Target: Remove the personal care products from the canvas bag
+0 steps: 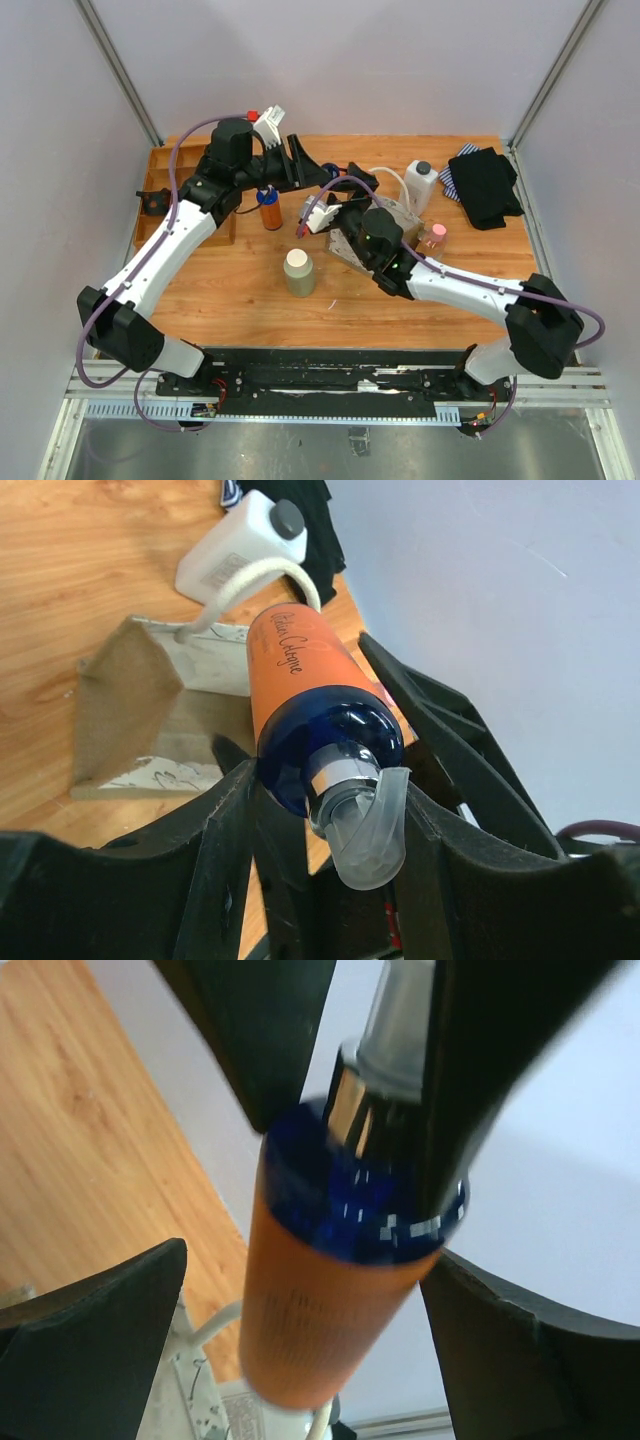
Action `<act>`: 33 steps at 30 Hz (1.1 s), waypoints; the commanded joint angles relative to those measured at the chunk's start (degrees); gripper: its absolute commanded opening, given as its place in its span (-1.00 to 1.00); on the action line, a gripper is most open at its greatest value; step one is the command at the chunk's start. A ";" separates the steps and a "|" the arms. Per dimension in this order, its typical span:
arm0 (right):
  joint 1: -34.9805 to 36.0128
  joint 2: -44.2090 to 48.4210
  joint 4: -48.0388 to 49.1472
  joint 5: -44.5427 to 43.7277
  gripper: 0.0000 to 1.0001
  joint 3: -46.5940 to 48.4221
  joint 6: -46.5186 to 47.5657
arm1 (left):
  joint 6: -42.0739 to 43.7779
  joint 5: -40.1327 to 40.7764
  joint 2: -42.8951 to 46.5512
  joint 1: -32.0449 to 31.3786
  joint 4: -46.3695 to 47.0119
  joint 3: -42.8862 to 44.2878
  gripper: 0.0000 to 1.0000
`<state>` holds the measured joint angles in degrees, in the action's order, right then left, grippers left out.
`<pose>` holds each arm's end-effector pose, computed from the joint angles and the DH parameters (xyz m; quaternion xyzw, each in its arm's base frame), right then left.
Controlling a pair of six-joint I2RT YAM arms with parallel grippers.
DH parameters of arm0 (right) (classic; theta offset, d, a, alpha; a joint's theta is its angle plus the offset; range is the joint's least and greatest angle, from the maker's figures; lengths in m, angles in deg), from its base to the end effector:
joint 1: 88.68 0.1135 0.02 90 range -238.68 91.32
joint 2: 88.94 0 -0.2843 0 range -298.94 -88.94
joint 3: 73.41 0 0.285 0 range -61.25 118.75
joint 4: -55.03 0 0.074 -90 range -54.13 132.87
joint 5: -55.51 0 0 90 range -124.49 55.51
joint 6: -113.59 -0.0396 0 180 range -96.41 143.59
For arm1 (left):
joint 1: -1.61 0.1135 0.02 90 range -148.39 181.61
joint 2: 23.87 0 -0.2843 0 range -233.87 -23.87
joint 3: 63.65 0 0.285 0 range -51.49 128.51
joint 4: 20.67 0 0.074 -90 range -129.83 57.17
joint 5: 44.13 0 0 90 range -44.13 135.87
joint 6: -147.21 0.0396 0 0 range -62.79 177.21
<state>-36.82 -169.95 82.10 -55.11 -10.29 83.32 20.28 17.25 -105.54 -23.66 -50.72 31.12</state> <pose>0.2311 0.2717 0.3245 -0.4509 0.4712 -0.1672 0.7394 0.3178 -0.1710 0.4277 0.0673 0.7896 -0.4680 0.3912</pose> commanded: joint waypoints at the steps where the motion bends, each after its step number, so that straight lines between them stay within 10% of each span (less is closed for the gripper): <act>1: 0.73 -5.18 11.45 -3.70 0.97 4.65 6.72 | -1.56 -5.09 1.49 -0.30 4.91 2.33 -0.99; 3: 0.62 -8.59 14.33 -4.48 0.69 7.54 8.59 | -1.42 -5.06 1.86 -0.30 4.00 2.57 -0.99; 5: 0.58 -11.11 11.72 -8.32 -0.84 11.27 8.98 | -0.98 -4.38 2.24 -0.22 2.44 3.44 -0.99; 6: 0.54 -11.72 11.71 -10.23 -0.97 12.26 8.41 | -0.33 -3.24 2.42 -0.21 0.95 4.34 -0.99; 9: -0.49 -10.04 10.92 -11.01 -0.98 12.05 4.55 | 2.64 6.10 3.49 0.07 -6.42 8.40 -0.91; 15: -4.53 -6.83 -6.44 -9.06 -0.99 17.05 -11.30 | 1.65 25.74 9.98 2.28 -7.23 8.36 0.18; 23: -7.21 -2.02 -18.31 -10.02 -0.99 17.23 -21.76 | 1.10 31.74 16.65 3.20 -4.12 8.02 0.36; 33: -1.76 32.33 -29.24 6.27 -0.98 4.88 -41.53 | 4.08 31.22 15.86 3.21 -7.32 5.69 0.50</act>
<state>-42.27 -148.51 51.71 -55.35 -4.68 51.54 22.53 48.22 -88.66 -20.74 -57.08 38.40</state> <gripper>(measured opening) 0.574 0.744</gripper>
